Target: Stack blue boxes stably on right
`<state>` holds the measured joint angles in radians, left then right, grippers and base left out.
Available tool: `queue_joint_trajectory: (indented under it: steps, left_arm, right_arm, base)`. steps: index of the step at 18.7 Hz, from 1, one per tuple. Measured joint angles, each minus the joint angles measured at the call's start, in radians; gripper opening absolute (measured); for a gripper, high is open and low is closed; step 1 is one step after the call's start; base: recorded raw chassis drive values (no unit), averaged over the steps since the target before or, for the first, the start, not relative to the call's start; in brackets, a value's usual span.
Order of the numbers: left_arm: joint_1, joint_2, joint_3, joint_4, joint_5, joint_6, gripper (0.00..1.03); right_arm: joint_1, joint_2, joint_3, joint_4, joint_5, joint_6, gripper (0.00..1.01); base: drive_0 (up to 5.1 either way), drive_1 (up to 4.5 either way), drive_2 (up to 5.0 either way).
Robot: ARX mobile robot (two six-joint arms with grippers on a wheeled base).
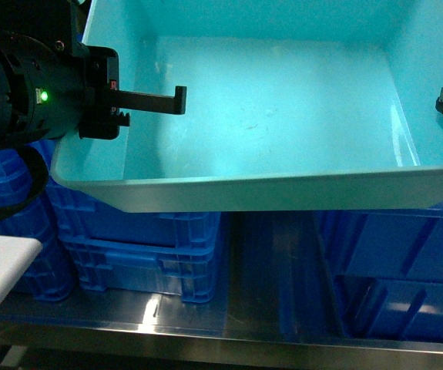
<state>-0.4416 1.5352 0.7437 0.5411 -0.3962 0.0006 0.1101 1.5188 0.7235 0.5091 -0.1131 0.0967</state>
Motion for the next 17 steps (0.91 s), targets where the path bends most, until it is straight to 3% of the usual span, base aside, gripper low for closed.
queue_joint_trajectory:
  steps: [17]
  left_arm:
    - [0.000,-0.005,-0.002,-0.002,-0.003,0.001,0.02]
  right_arm:
    - [0.001,0.000,-0.001,-0.002,-0.004,0.001,0.07]
  base:
    - [-1.5,-1.53,-1.5]
